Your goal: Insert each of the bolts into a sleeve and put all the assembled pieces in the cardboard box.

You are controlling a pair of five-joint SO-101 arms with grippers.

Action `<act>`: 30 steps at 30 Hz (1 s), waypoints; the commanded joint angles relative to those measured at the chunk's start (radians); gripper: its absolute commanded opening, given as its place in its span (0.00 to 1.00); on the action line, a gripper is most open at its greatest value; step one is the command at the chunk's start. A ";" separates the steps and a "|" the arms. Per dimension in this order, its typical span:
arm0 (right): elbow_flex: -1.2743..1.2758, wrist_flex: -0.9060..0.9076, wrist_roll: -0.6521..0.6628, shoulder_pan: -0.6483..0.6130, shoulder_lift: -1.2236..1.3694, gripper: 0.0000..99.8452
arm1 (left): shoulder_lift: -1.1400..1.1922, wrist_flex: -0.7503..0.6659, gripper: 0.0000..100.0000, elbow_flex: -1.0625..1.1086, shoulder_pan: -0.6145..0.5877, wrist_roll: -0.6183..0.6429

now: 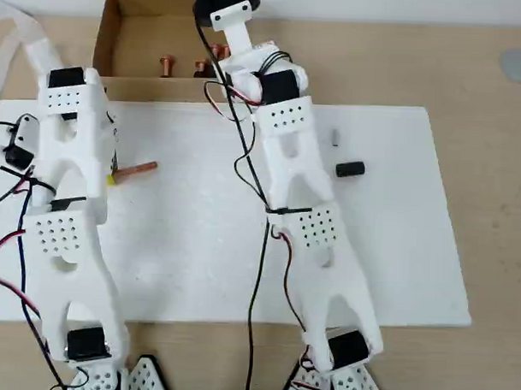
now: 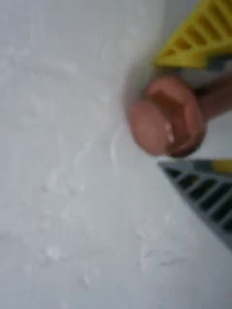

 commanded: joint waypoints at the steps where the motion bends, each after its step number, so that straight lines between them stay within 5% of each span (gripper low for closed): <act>1: -0.041 0.023 0.003 0.018 -0.101 0.24 | 0.056 -0.009 0.01 -0.005 -0.006 -0.057; 10: -0.044 0.044 0.003 0.019 -0.133 0.24 | -0.047 0.032 0.01 -0.011 -0.029 -0.310; 16: -0.044 0.253 -0.009 0.033 -0.320 0.24 | -0.266 0.031 0.01 -0.064 -0.133 -0.787; 20: -0.038 0.473 -0.120 0.070 -0.504 0.24 | -0.467 0.031 0.01 -0.144 -0.166 -1.094; 24: -0.036 0.482 -0.250 0.194 -0.578 0.24 | -0.633 0.031 0.01 -0.180 -0.115 -1.376; 30: 0.139 0.483 -0.408 0.286 -0.644 0.24 | -0.825 0.031 0.01 -0.049 -0.041 -1.545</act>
